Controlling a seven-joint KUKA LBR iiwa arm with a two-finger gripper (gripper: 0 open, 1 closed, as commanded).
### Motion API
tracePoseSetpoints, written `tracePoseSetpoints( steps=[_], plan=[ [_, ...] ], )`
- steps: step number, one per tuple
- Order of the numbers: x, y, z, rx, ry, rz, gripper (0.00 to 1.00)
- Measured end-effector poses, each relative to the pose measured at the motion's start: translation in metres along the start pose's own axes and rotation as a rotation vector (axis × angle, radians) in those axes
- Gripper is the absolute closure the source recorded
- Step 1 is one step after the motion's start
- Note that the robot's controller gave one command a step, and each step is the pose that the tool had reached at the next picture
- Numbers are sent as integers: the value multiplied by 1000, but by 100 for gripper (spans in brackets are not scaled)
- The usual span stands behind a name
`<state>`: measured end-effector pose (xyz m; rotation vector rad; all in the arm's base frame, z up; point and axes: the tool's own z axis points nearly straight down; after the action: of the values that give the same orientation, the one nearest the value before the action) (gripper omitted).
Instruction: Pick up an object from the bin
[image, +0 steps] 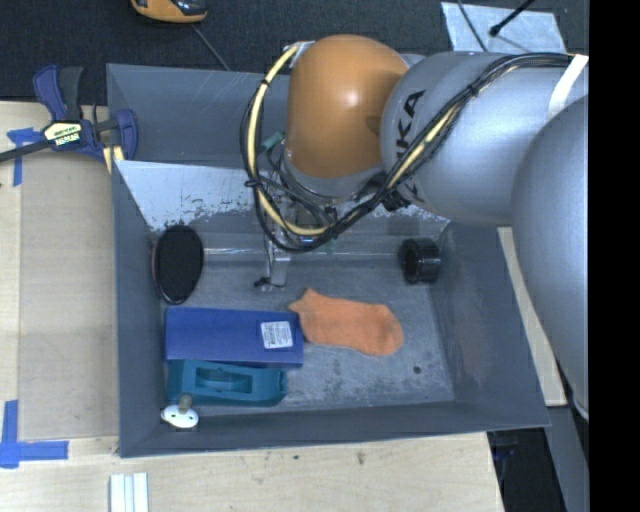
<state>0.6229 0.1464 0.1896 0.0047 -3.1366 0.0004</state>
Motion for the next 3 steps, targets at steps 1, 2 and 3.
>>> tracePoseSetpoints(
  steps=[1, 2, 3],
  plan=[
    [-1, -1, -5, -1, -8, 3, 0],
    [42, -39, 34, -2, -10, 1, 0],
    [46, -49, 47, 1, -2, 29, 0]
  ],
)
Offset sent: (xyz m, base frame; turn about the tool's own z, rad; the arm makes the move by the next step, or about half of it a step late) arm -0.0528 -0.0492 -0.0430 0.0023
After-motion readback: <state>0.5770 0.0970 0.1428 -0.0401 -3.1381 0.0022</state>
